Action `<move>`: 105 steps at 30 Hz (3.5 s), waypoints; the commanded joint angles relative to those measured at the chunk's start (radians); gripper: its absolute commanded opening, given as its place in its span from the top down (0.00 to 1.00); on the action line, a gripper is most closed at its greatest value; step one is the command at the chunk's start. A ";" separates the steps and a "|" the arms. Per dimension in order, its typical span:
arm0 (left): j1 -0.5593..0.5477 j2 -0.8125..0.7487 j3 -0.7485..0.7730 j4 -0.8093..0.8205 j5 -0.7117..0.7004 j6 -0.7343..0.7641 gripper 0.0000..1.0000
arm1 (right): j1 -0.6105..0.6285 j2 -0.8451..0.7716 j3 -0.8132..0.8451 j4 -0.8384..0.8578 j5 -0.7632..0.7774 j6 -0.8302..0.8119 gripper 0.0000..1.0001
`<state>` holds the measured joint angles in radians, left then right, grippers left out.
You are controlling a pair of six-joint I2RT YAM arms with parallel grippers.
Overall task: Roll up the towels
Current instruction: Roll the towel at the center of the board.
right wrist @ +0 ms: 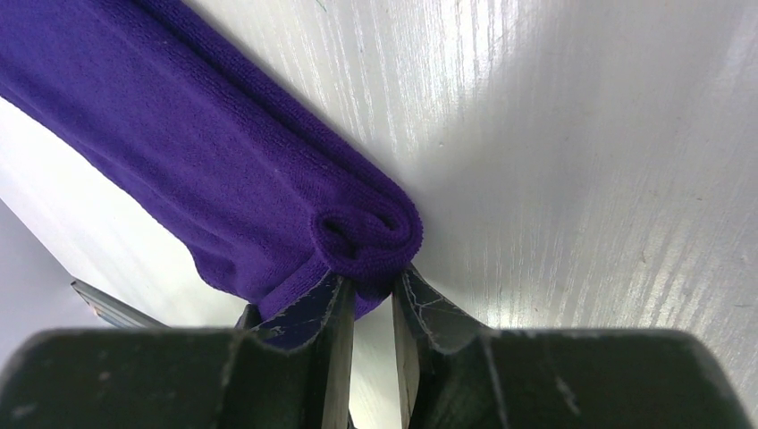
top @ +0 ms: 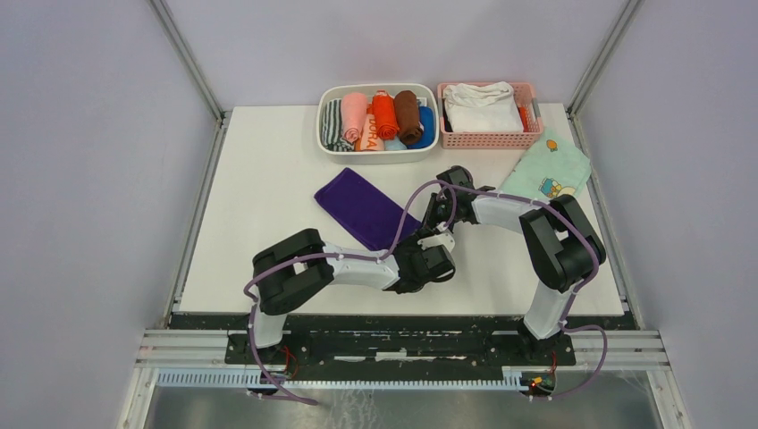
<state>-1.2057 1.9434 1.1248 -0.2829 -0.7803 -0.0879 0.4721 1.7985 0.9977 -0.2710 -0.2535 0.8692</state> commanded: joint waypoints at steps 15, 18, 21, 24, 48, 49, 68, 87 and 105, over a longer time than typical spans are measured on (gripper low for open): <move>0.063 0.059 -0.048 -0.116 0.358 -0.118 0.68 | -0.055 0.004 0.053 -0.014 -0.037 -0.047 0.68; 0.084 0.038 -0.060 -0.093 0.407 -0.123 0.77 | -0.058 0.005 0.055 0.003 -0.057 -0.051 0.67; 0.108 0.004 -0.075 -0.060 0.472 -0.130 0.83 | -0.069 -0.003 0.051 0.030 -0.087 -0.058 0.64; 0.171 -0.051 -0.110 -0.008 0.597 -0.155 0.88 | -0.087 -0.042 0.031 0.080 -0.121 -0.069 0.59; 0.671 -0.095 -0.430 0.748 1.535 -0.744 0.97 | -0.108 -0.101 -0.188 0.446 -0.229 0.002 0.32; 0.676 -0.089 -0.435 0.769 1.540 -0.761 0.97 | -0.105 -0.093 -0.188 0.454 -0.228 0.010 0.32; 0.697 -0.089 -0.446 0.748 1.523 -0.818 0.95 | -0.052 -0.021 0.004 0.044 -0.005 -0.001 0.65; 0.343 -0.442 -0.289 0.272 0.669 -0.346 0.38 | -0.038 0.077 0.287 -0.421 0.105 -0.011 0.97; 0.044 -0.129 -0.095 0.229 0.156 -0.057 0.37 | -0.038 0.077 0.309 -0.451 0.119 0.002 0.96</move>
<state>-1.1267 1.7710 0.9680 -0.0410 -0.4763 -0.2546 0.4366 1.8843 1.2789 -0.7185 -0.1555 0.8665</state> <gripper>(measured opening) 0.668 0.105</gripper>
